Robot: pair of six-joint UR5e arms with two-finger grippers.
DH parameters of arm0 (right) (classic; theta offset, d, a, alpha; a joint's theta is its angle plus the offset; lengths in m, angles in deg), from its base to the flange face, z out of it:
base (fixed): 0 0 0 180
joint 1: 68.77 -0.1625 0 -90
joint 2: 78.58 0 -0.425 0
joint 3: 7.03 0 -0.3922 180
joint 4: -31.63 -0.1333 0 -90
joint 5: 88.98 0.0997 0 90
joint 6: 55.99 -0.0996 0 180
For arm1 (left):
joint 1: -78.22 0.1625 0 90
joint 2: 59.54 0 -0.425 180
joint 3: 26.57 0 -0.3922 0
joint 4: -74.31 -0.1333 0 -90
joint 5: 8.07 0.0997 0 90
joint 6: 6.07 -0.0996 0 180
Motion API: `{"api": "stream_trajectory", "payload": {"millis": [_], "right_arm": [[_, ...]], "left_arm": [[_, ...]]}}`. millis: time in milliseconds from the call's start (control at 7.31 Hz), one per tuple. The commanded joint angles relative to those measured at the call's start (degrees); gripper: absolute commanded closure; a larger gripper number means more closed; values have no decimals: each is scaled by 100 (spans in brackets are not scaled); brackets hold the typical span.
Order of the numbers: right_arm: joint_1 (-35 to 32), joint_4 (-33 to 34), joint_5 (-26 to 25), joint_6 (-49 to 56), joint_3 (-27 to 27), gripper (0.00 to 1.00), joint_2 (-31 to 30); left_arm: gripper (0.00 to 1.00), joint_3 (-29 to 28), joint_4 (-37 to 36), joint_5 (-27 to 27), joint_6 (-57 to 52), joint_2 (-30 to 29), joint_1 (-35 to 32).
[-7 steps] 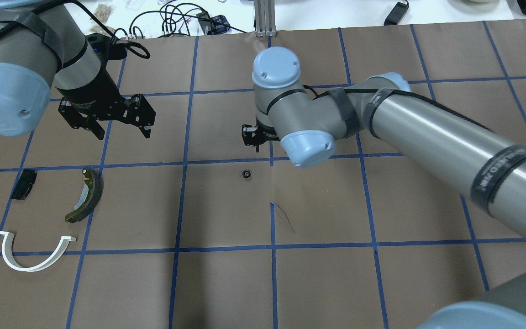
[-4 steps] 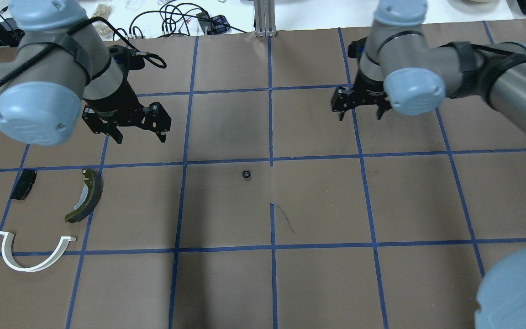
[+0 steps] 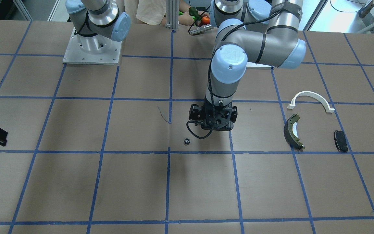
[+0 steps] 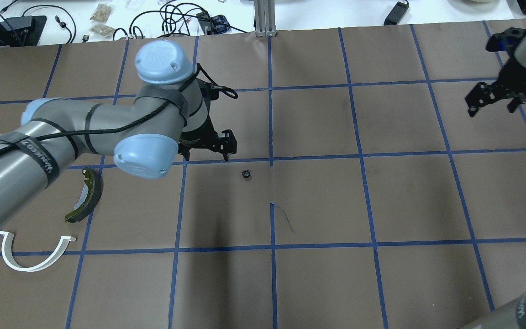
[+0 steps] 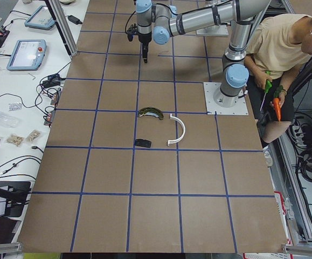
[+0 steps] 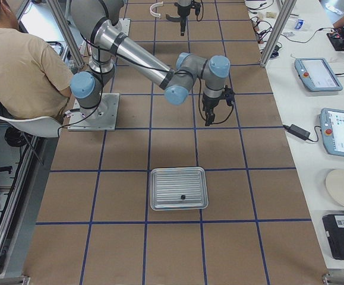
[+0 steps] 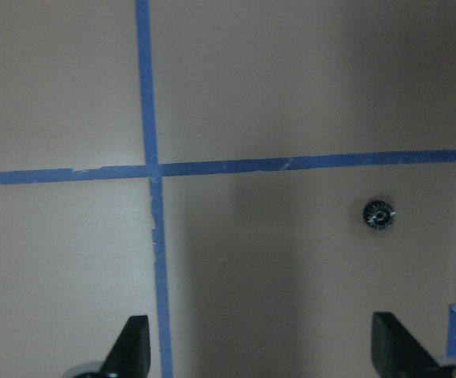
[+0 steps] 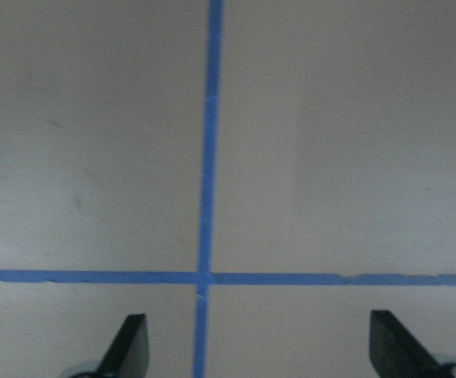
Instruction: Place bearing gear from tray to pile
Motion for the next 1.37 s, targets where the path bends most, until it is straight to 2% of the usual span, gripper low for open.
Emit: {"api": "stream_trajectory", "payload": {"millis": [0,137,274,411,547,684,821,1095,1232], "right_arm": [[1311,330,8,1395,18,0,159],[1734,635,-1,1879,9,3,325],[2060,1134,52,2362,0,4,675],[2255,1653,61,2619,-35,5,1044],[2352,1780,87,2717,-18,9,1239],[2406,1790,87,2866,-9,18,1276],[2406,1790,52,2894,0,21,1276],[2406,1790,-18,3042,26,35,1276],[2406,1798,-1,3113,-8,37,1363]], "left_arm": [[3,11,-617,-148,163,-563,-265],[3,11,-758,-149,163,-748,-265],[11,11,-899,-149,163,-915,-274],[11,11,-1005,-149,163,-1073,-283],[21,3,-1102,-149,163,-1171,-317],[21,-6,-1268,-149,181,-1259,-396],[21,-6,-1304,-149,172,-1303,-397],[25,3,-1296,-158,172,-1304,-406],[40,3,-1296,-158,155,-1312,-406]]}}
